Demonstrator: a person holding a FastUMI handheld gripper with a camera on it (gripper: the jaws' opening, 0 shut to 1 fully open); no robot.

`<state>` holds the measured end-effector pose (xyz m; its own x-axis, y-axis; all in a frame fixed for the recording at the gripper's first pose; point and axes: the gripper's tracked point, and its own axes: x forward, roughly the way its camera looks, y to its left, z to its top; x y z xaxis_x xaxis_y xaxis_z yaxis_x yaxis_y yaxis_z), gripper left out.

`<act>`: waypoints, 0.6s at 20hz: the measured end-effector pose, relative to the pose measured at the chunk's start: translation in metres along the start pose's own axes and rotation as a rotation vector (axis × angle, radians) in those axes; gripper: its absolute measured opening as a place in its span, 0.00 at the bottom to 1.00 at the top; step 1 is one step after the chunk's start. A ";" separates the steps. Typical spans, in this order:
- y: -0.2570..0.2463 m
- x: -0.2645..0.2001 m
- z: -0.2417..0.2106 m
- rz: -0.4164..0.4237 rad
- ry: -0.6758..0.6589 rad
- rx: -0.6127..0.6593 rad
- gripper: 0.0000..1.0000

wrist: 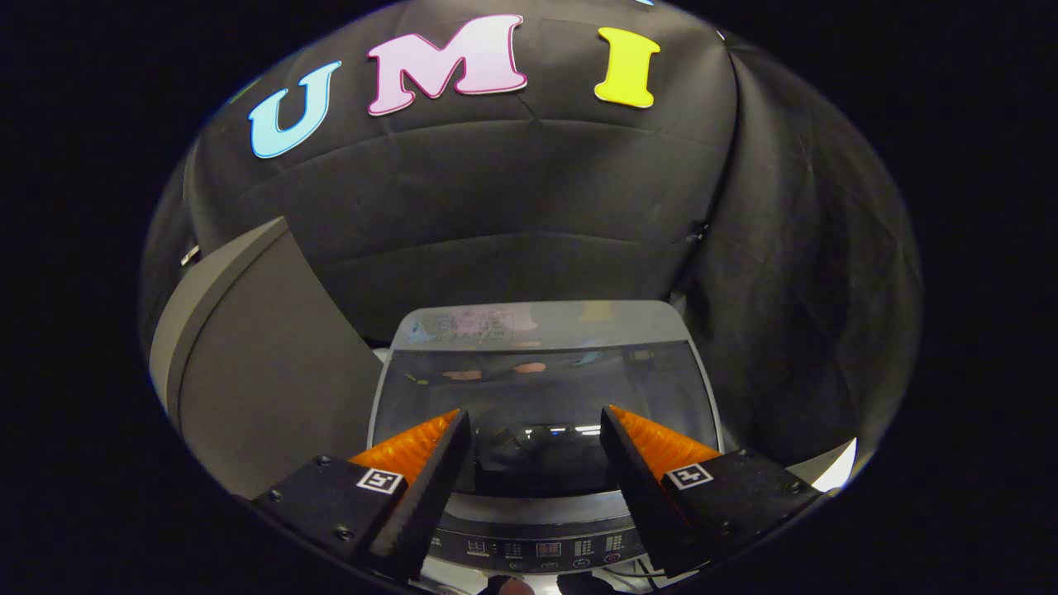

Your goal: Put the clothes into the washing machine and then close the washing machine lid.

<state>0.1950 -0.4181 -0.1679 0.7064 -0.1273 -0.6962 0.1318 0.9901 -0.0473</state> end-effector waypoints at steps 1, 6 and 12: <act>-0.001 -0.006 0.006 -0.001 -0.018 -0.004 0.99; 0.003 -0.050 0.057 0.033 -0.209 0.000 0.99; 0.007 -0.123 0.117 0.061 -0.492 0.004 0.99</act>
<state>0.1908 -0.4028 0.0013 0.9574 -0.0828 -0.2766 0.0822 0.9965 -0.0135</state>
